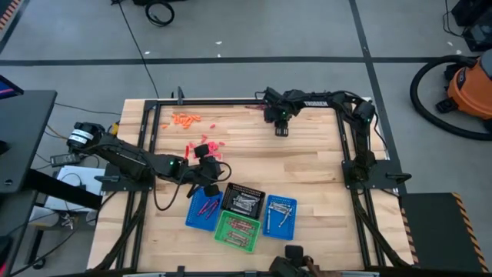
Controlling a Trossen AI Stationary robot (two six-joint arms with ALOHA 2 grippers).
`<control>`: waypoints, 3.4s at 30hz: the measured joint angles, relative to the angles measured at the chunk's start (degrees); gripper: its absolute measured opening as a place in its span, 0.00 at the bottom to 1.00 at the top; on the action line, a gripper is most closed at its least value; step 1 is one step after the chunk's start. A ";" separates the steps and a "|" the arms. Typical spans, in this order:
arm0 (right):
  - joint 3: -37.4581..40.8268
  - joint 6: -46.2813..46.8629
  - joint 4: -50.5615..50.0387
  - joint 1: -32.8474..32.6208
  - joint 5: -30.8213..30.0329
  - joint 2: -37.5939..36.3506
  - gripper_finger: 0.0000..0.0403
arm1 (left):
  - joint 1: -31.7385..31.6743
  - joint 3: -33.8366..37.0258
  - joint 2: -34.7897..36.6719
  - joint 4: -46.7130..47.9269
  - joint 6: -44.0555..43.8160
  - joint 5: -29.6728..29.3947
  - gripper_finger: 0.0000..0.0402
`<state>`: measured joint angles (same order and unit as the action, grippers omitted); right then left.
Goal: Sort crayons
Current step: Put the dark red crayon into the left blue bin
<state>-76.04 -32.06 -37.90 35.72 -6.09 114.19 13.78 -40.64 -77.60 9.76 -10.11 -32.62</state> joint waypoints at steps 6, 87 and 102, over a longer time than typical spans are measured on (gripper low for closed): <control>0.10 2.25 -0.91 -0.15 2.25 -1.90 0.36 | 0.00 0.00 0.00 0.13 -0.31 0.00 0.38; 5.70 10.73 10.35 4.99 10.19 -2.70 0.01 | 0.00 0.00 0.02 0.30 -1.29 2.91 0.38; 0.24 10.48 3.02 0.81 10.45 -2.58 0.01 | 0.00 0.02 0.02 3.23 -2.27 2.95 0.38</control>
<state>-75.80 -21.58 -34.88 36.53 4.36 111.61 13.78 -40.62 -77.58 12.99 -12.38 -29.67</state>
